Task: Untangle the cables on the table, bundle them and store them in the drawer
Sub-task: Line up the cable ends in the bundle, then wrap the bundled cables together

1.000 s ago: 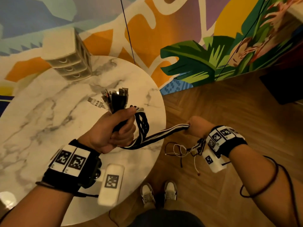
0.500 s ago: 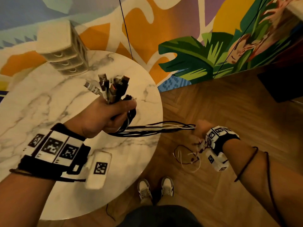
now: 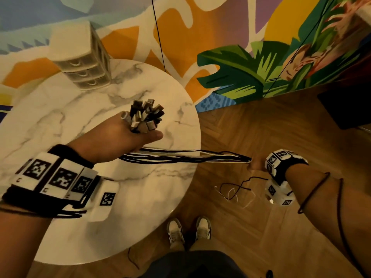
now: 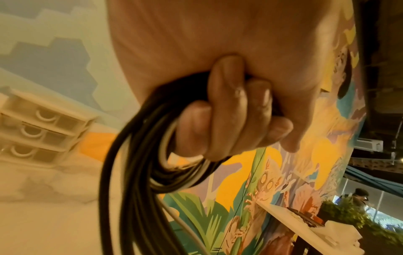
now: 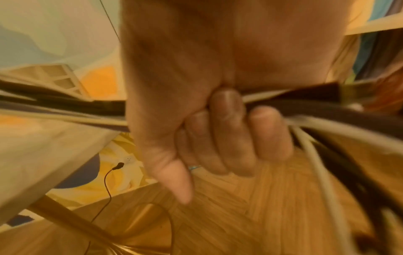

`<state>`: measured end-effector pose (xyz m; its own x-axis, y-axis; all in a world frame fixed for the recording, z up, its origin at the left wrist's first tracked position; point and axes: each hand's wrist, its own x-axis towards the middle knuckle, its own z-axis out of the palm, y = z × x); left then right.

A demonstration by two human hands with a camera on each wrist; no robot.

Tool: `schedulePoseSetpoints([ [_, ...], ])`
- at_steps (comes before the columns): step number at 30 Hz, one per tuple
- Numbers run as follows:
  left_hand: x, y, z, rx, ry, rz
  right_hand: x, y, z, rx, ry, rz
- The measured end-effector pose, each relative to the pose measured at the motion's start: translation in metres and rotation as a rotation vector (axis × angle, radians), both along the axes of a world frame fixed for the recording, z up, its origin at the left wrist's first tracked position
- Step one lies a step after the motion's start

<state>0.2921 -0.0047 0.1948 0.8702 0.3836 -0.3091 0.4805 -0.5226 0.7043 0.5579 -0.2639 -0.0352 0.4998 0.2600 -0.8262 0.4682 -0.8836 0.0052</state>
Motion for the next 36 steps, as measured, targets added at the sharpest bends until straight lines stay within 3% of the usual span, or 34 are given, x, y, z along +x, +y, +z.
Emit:
schedulePoseSetpoints([
  [3,0.003,-0.004,-0.004,0.026,-0.021,-0.025,0.023,-0.01,-0.039,0.022,-0.104,-0.025],
  [6,0.009,-0.011,-0.009,-0.012,-0.144,0.088,0.009,-0.001,-0.013,0.005,-0.148,0.063],
  [8,0.013,-0.013,-0.016,-0.132,-0.27,0.211,-0.008,0.008,0.003,0.057,-0.149,0.078],
  [10,0.02,-0.019,-0.023,-0.376,-0.419,0.355,-0.026,0.019,0.004,0.156,-0.141,0.057],
  [12,0.031,-0.026,-0.029,-0.528,-0.525,0.432,-0.048,0.036,0.009,0.354,-0.147,0.048],
  [17,0.051,-0.036,-0.036,-0.582,-0.623,0.564,-0.125,0.072,0.074,1.29,-0.169,-0.158],
  [19,0.058,-0.035,-0.034,-0.635,-0.67,0.684,-0.162,0.081,0.082,1.49,-0.161,-0.195],
  [23,0.07,-0.04,-0.032,-0.672,-0.806,0.83,-0.211,0.12,0.069,1.455,-0.044,-0.343],
  [27,0.076,-0.043,-0.029,-0.728,-0.858,0.93,-0.207,0.149,0.073,1.321,-0.017,-0.575],
  [31,0.068,-0.018,-0.027,-0.772,-0.883,1.066,-0.197,0.14,0.071,1.438,0.043,-0.421],
  [34,0.053,0.003,-0.034,-0.837,-0.903,1.178,-0.185,0.123,0.075,1.43,-0.136,-0.144],
  [36,0.045,0.013,-0.04,-0.898,-0.895,1.193,-0.173,0.115,0.078,1.376,-0.157,-0.077],
])
